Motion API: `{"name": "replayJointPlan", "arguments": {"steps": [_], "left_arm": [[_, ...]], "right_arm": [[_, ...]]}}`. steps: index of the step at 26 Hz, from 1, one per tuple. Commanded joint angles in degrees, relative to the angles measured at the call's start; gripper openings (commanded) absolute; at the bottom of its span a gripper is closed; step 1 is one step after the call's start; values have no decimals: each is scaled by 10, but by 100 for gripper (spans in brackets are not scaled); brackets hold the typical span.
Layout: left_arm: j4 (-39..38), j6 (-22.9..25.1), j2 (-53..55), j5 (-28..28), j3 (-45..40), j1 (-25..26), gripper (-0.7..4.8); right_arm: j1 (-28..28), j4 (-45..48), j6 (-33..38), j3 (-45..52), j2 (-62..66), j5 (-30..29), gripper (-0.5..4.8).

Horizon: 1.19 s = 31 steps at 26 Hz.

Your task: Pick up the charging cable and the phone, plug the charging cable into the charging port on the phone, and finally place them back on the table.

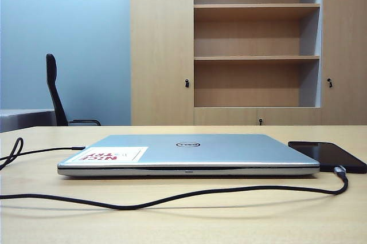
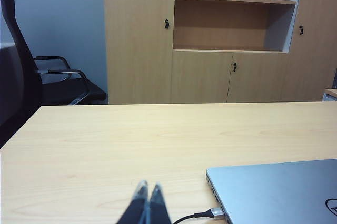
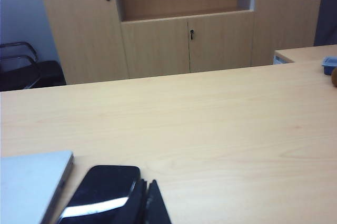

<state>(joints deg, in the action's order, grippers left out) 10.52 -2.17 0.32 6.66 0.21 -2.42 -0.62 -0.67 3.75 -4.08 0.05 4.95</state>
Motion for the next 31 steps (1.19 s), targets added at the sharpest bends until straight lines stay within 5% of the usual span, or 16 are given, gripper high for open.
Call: {"name": "replayJointPlan", "arguments": {"steps": [1, 17, 31], "left_arm": [[7, 2, 0, 1, 0, 0, -5], [7, 2, 0, 1, 0, 0, -5], [7, 2, 0, 1, 0, 0, -5]], "right_arm": [[1, 35, -1, 18, -2, -4, 0], [24, 78, 1, 40, -2, -2, 0], [-20, 78, 1, 40, -2, -21, 0]]}}
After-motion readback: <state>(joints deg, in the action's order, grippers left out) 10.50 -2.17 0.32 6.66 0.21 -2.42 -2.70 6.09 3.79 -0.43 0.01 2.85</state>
